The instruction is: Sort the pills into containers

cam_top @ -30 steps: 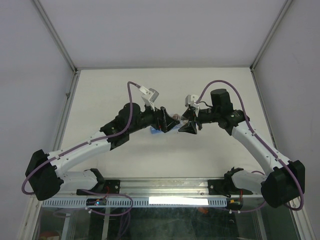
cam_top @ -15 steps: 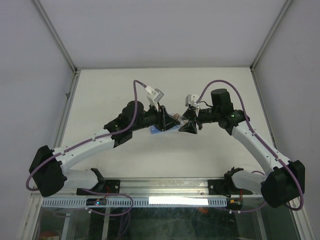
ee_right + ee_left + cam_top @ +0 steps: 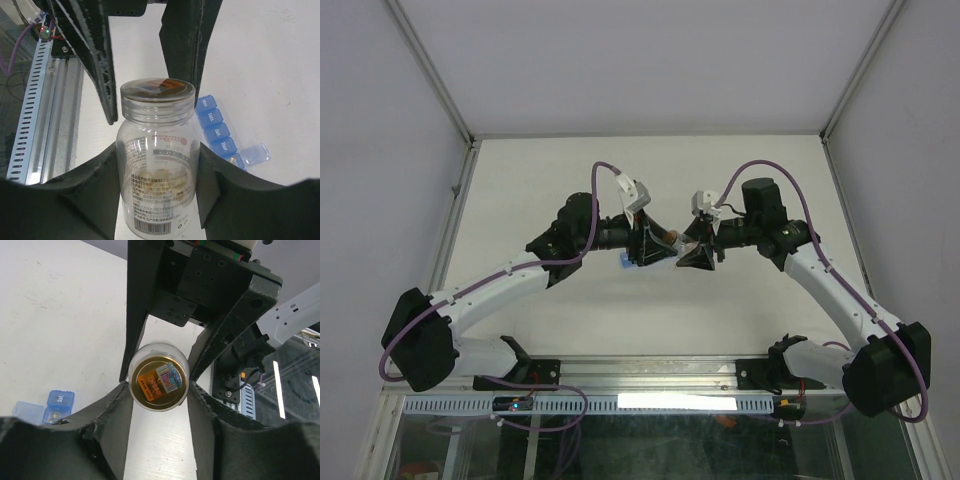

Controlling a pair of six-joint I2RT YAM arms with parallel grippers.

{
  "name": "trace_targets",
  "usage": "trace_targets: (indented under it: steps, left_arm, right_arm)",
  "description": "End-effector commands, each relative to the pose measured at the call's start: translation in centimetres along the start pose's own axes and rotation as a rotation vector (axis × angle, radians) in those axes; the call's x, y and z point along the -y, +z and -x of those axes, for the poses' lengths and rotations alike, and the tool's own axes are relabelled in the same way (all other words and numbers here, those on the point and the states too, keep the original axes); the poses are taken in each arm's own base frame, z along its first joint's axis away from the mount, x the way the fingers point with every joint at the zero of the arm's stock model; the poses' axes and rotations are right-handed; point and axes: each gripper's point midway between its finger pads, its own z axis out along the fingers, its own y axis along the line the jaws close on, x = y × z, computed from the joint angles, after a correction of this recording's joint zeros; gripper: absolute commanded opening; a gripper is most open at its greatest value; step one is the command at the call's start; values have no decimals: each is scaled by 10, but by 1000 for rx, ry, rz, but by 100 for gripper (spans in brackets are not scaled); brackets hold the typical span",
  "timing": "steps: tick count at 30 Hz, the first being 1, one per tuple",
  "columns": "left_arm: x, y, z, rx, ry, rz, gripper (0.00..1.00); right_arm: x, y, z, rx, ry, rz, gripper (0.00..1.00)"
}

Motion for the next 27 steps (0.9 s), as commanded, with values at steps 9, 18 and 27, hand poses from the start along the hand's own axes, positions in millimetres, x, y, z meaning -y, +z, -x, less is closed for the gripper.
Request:
trace_targets:
  steps: [9,18,27]
  left_arm:
    - [23,-34,39,232,79,24,99]
    - [17,-71,50,396,-115,175,99]
    - [5,-56,63,312,-234,338,75]
  right_arm:
    - [4,-1,18,44,-94,-10,0]
    - [5,-2,16,41,-92,-11,0]
    - [5,-1,15,40,-94,-6,0]
